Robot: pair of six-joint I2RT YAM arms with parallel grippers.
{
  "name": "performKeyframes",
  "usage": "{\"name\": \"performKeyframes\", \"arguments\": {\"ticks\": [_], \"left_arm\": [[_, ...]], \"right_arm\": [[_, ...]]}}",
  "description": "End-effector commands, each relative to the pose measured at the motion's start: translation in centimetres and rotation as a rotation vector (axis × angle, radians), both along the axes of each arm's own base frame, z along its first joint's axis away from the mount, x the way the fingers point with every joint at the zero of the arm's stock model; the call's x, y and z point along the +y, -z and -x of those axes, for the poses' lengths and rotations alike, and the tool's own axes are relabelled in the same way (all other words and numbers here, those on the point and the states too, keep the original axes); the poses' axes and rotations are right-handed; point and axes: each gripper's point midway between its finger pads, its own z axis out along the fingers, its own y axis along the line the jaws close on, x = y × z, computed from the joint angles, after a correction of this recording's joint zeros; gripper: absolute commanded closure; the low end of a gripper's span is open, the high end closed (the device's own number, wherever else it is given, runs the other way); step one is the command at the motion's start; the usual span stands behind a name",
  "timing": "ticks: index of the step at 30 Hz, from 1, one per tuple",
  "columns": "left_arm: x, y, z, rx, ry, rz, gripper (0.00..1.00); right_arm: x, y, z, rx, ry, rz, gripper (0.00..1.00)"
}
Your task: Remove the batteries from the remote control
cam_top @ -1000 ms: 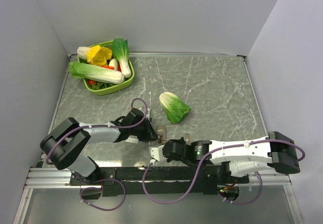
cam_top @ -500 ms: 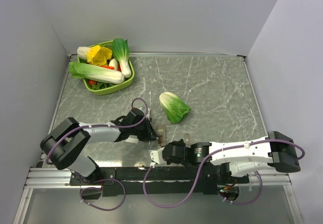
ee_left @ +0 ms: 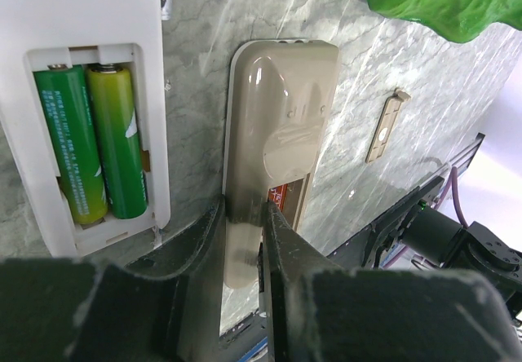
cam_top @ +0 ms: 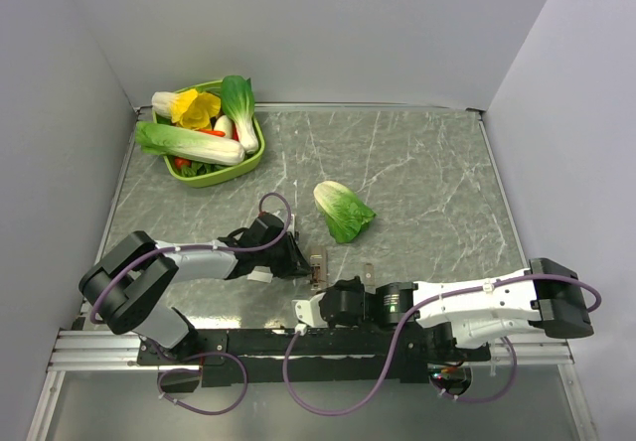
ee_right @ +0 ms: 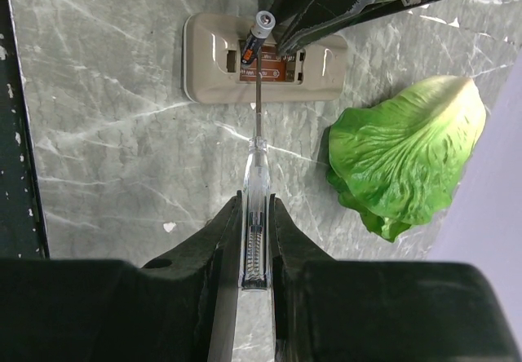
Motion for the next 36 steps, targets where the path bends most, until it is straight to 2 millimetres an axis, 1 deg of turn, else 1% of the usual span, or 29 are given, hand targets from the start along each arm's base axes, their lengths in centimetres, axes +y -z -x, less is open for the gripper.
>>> {"name": "performKeyframes", "arguments": {"ticks": [1,8,14,20,24,26,28,33,36], "left_arm": [[-0.3,-0.1,-1.0,-0.041,-0.022,-0.009,0.98],[-0.3,-0.1,-1.0,-0.043,-0.021,-0.012,0.98],[-0.4,-0.1,-1.0,-0.041,-0.020,-0.008,0.98],[-0.3,-0.1,-1.1,-0.044,-0.022,-0.012,0.98],[-0.3,0.0,-1.0,-0.042,-0.022,-0.014,0.99],[-0.2,0.2,-0.9,-0.040,-0.021,-0.017,0.99],[-0.2,0.1,-0.9,-0.044,-0.020,-0.015,0.99],[-0.9,-1.2,-1.2,-0.081,-0.002,0.022,0.99],[-1.6,-1.8,-1.2,-0.091,0.038,0.044,0.99]], "right_arm": [[2.8,-2.6,0.6,0.013,-0.014,-0.135,1.00],[3.1,-3.5,0.8,0.005,-0.018,-0.148,1.00],[3.3,-3.4,1.2,0.007,-0.024,-0.145,1.00],[3.3,-3.0,1.1,0.003,-0.017,-0.135,1.00],[2.6,-3.4,0.7,-0.009,0.015,-0.137,1.00],[1.9,-3.8,0.4,-0.022,0.038,-0.136,1.00],[0.8,-3.7,0.1,-0.021,0.059,-0.102,1.00],[-0.2,-3.6,-0.5,-0.022,0.103,-0.085,1.00],[-0.4,-4.0,-0.7,-0.017,0.127,-0.134,1.00]]}}
